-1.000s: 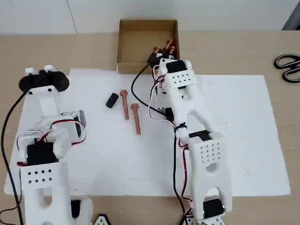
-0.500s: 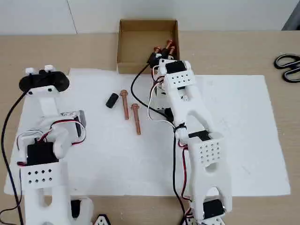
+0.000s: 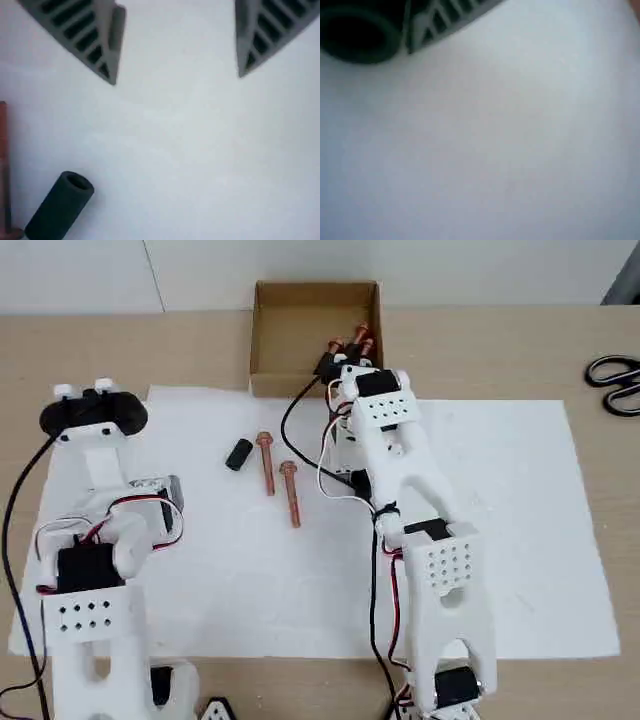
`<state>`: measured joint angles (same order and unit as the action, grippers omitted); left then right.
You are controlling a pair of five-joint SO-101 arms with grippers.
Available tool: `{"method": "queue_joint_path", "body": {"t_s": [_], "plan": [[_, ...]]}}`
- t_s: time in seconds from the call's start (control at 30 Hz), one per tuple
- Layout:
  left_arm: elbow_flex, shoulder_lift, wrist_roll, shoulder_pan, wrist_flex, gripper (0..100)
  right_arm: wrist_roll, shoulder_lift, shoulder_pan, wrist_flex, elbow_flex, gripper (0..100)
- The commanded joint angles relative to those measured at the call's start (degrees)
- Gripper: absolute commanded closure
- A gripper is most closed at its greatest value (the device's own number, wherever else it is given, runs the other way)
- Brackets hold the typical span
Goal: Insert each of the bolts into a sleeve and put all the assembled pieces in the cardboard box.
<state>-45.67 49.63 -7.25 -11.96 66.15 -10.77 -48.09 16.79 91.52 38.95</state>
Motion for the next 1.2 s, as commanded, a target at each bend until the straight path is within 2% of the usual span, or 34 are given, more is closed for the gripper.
{"method": "queue_joint_path", "body": {"t_s": [0.0, 0.4, 0.53, 0.73, 0.87, 1.03, 1.17], "plan": [[0.1, 1.1, 0.4, -0.4, 0.2, 85, -0.4, -1.5, -2.9, -2.7, -0.4, 85.7], [0.1, 1.1, 0.4, -0.3, 0.2, 85, -0.2, -1.3, -3.0, -1.2, -0.5, 86.4], [0.5, 1.1, 0.4, -0.3, 0.2, 85, -0.4, -0.8, -3.2, -0.1, -0.4, 99.2], [0.7, 1.1, 0.4, -0.2, 0.1, 85, -0.3, 0.0, -3.3, 0.2, -0.3, 99.5], [1.8, 1.1, 0.4, 0.7, 0.2, 85, -0.3, 8.7, -3.1, 4.4, -0.2, 99.5], [4.8, 0.6, 0.4, 5.8, -0.3, 85, -0.1, 20.8, -3.1, 4.8, -0.4, 99.5], [11.3, -9.1, 0.2, 8.1, -0.3, 85, -0.1, 25.7, -3.6, 4.9, -0.4, 99.5]]}}
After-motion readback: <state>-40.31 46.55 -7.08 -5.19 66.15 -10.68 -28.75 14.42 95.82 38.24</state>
